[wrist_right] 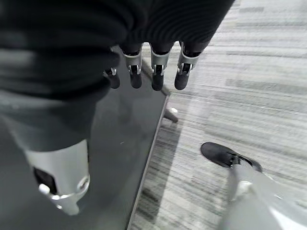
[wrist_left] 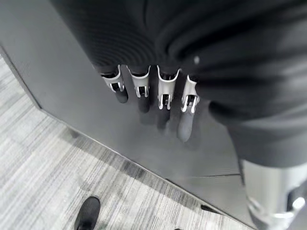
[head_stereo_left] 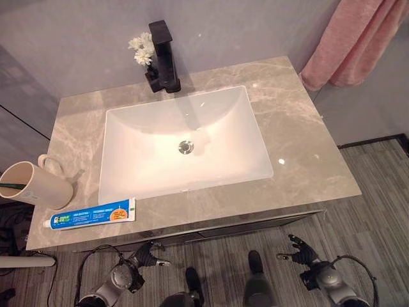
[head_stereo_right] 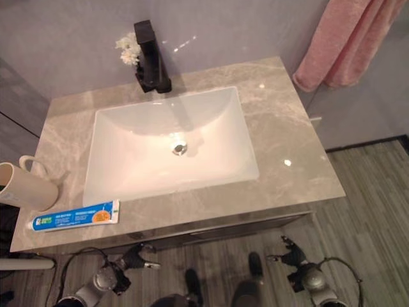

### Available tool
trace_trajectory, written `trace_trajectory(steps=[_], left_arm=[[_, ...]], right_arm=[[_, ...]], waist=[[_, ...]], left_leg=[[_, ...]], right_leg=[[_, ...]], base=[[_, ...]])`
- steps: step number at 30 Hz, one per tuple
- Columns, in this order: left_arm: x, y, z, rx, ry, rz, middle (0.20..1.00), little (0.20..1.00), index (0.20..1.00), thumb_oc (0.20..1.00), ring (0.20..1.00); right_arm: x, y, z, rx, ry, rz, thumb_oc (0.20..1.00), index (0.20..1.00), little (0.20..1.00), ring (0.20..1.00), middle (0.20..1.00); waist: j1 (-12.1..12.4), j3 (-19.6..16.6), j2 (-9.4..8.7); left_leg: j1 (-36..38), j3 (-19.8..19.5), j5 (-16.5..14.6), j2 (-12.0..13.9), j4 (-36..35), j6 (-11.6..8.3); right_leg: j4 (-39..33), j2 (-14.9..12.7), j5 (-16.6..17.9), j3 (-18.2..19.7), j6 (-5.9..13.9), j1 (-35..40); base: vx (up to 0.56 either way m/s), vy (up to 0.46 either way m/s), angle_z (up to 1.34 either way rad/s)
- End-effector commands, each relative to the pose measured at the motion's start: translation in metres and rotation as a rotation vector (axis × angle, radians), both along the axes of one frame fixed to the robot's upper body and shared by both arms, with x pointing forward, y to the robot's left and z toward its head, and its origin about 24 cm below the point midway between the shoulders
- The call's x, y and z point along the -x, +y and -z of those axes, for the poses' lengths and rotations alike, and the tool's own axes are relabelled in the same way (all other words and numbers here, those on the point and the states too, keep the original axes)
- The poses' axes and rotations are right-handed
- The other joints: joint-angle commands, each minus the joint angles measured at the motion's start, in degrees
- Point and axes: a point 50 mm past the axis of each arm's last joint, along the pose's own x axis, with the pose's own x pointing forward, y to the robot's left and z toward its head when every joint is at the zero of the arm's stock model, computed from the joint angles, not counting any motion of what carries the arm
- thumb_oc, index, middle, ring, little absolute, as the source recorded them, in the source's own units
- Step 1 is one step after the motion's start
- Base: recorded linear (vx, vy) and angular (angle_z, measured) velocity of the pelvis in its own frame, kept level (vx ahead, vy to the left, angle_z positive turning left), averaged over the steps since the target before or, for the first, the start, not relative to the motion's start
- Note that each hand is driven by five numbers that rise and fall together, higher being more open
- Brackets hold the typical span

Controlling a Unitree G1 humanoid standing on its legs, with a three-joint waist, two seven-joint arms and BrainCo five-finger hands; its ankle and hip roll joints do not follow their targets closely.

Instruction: Put brush and paste in cup on sink, flatten towel.

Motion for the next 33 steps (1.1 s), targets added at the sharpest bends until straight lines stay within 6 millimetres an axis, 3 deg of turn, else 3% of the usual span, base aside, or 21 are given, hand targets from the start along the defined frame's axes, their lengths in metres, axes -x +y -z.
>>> trace_trajectory(steps=[1, 2, 4, 5, 8, 10, 11, 13, 20, 23, 26, 28, 29, 30, 32, 33], left_arm=[[-0.019, 0.014, -0.021, -0.033, -0.095, 0.039, 1.0, 1.0, 1.0, 1.0, 1.0], [-0.019, 0.016, -0.026, -0.029, -0.108, 0.048, 1.0, 1.0, 1.0, 1.0, 1.0], [-0.017, 0.018, -0.029, -0.011, -0.116, 0.028, 1.0, 1.0, 1.0, 1.0, 1.0], [-0.013, 0.024, -0.039, 0.007, -0.139, 0.031, 1.0, 1.0, 1.0, 1.0, 1.0], [-0.009, 0.027, -0.052, -0.004, -0.143, 0.116, 1.0, 1.0, 1.0, 1.0, 1.0], [-0.004, 0.027, -0.075, -0.008, -0.151, 0.258, 1.0, 1.0, 1.0, 1.0, 1.0], [-0.002, 0.029, -0.101, -0.03, -0.155, 0.389, 1.0, 1.0, 1.0, 1.0, 1.0], [0.003, 0.031, -0.13, -0.007, -0.146, 0.457, 1.0, 1.0, 1.0, 1.0, 1.0], [0.014, 0.026, -0.191, 0.156, 0.003, 0.549, 1.0, 1.0, 1.0, 1.0, 1.0], [0.017, 0.021, -0.204, 0.226, 0.035, 0.564, 1.0, 1.0, 1.0, 1.0, 1.0], [0.009, 0.006, -0.237, 0.35, -0.095, 0.588, 1.0, 1.0, 1.0, 1.0, 1.0], [0.004, 0.008, -0.243, 0.378, -0.168, 0.56, 1.0, 1.0, 1.0, 1.0, 1.0], [-0.005, 0.012, -0.261, 0.386, -0.352, 0.514, 1.0, 1.0, 1.0, 1.0, 1.0], [-0.005, 0.012, -0.261, 0.386, -0.353, 0.514, 1.0, 1.0, 1.0, 1.0, 1.0], [-0.018, 0.035, -0.281, 0.219, -0.634, 0.394, 1.0, 1.0, 1.0, 1.0, 1.0], [-0.018, 0.035, -0.281, 0.219, -0.635, 0.393, 1.0, 1.0, 1.0, 1.0, 1.0]], right_arm=[[-0.013, 0.002, -0.008, -0.01, -0.053, -0.023, 1.0, 1.0, 1.0, 1.0, 1.0], [-0.01, -0.001, -0.006, 0.005, -0.033, -0.026, 1.0, 1.0, 1.0, 1.0, 1.0], [-0.007, -0.003, -0.004, 0.011, -0.016, -0.015, 1.0, 1.0, 1.0, 1.0, 1.0], [0.0, -0.009, 0.0, 0.031, 0.022, -0.009, 1.0, 1.0, 1.0, 1.0, 1.0], [0.01, -0.017, 0.005, 0.049, 0.072, 0.012, 1.0, 1.0, 1.0, 1.0, 1.0], [0.018, -0.028, 0.009, 0.085, 0.125, 0.026, 1.0, 1.0, 1.0, 1.0, 1.0], [0.022, -0.038, 0.009, 0.149, 0.175, -0.005, 1.0, 1.0, 1.0, 1.0, 1.0], [0.029, -0.04, 0.014, 0.192, 0.237, -0.037, 1.0, 1.0, 1.0, 1.0, 1.0], [0.059, -0.044, 0.028, 0.256, 0.438, -0.145, 1.0, 1.0, 1.0, 1.0, 1.0], [0.067, -0.043, 0.032, 0.244, 0.471, -0.142, 1.0, 1.0, 1.0, 1.0, 1.0], [0.086, -0.04, 0.039, 0.213, 0.513, -0.116, 1.0, 1.0, 1.0, 1.0, 1.0], [0.092, -0.038, 0.041, 0.202, 0.521, -0.108, 1.0, 1.0, 1.0, 1.0, 1.0], [0.096, -0.035, 0.043, 0.185, 0.515, -0.1, 1.0, 1.0, 1.0, 1.0, 1.0], [0.096, -0.035, 0.043, 0.185, 0.515, -0.1, 1.0, 1.0, 1.0, 1.0, 1.0], [0.091, -0.027, 0.044, 0.11, 0.449, -0.036, 1.0, 1.0, 1.0, 1.0, 1.0], [0.091, -0.027, 0.043, 0.11, 0.448, -0.036, 1.0, 1.0, 1.0, 1.0, 1.0]], waist=[[1.3, -1.0, -0.68], [2.3, -1.2, -0.86], [2.8, -1.3, -0.93], [3.8, -1.9, -0.91], [4.3, -2.3, -0.76], [5.0, -2.5, -0.52], [5.9, -2.5, 0.1], [6.4, -2.5, 0.07], [7.5, -2.5, 1.41], [7.5, -2.6, 1.76], [8.2, -3.0, 2.2], [8.1, -3.4, 2.08], [8.6, -3.9, 1.89], [8.5, -3.9, 1.93], [9.2, -4.1, 1.32], [9.1, -4.2, 1.32]], left_leg=[[-2.2, -2.0, -3.2, 1.0, 6.6, -0.34], [-2.5, -3.6, -2.8, 0.5, 6.3, -0.22], [-2.2, -4.0, -2.6, 0.5, 5.8, -0.3], [-1.7, -4.2, -2.5, 0.6, 5.3, -0.46], [-1.3, -4.6, -2.2, 0.5, 4.8, -0.74], [-0.6, -5.1, -1.9, 0.6, 3.9, -1.04], [-0.2, -5.5, -1.5, 0.6, 3.3, -1.37], [0.5, -6.0, -1.0, 0.7, 2.3, -1.71], [0.5, -8.5, 1.2, 1.0, 0.4, -2.59], [0.1, -9.8, 1.6, 1.0, 0.2, -2.85], [-0.9, -12.7, 2.9, 1.0, 0.2, -3.59], [-1.3, -14.0, 3.2, 0.8, 0.2, -3.75], [-1.6, -14.9, 3.5, 0.8, 0.2, -3.99], [-1.7, -15.0, 3.5, 0.8, 0.2, -3.99], [-1.6, -15.5, 3.3, 0.9, 0.2, -4.19], [-1.8, -15.6, 3.4, 0.9, 0.2, -4.15]], right_leg=[[6.9, 3.5, -4.5, 1.8, 1.37, -0.9], [5.8, 3.8, -4.7, 3.6, 1.0, 0.0], [4.5, 3.9, -4.4, 3.4, 0.59, 0.7], [2.1, 3.4, -3.9, 1.3, 0.49, 2.2], [0.7, 3.2, -3.6, 0.3, 0.65, 3.6], [-0.6, 2.9, -3.3, -0.6, 0.82, 4.7], [-1.1, 2.9, -3.5, -1.2, 0.87, 5.5], [-1.6, 2.8, -3.5, -1.7, 0.92, 6.3], [-0.8, 2.3, -4.0, -4.5, 0.71, 7.0], [-0.6, 2.0, -4.1, -5.8, 0.63, 7.4], [-1.1, 1.4, -4.1, -9.5, 0.53, 8.9], [-1.5, 1.3, -4.3, -11.0, 0.56, 9.6], [-2.0, 1.2, -4.2, -12.4, 0.55, 10.3], [-2.0, 1.2, -4.2, -12.5, 0.55, 10.3], [-2.5, 1.5, -4.5, -13.0, 0.53, 10.9], [-2.6, 1.4, -4.3, -13.0, 0.53, 10.8]], base=[[0.01, 0.036, -0.02], [0.01, 0.001, 0.09], [0.03, -0.026, 0.15], [0.06, -0.05, 0.22], [0.05, -0.035, 0.27], [0.03, -0.025, 0.19], [0.03, -0.033, 0.12], [0.01, -0.039, 0.15], [-0.02, -0.041, 0.21], [-0.02, -0.046, 0.4], [-0.01, -0.074, 0.45], [0.02, -0.062, 0.6], [0.01, -0.04, 0.54], [0.05, -0.072, 0.51], [0.05, -0.049, 0.29], [0.05, -0.033, 0.1]])
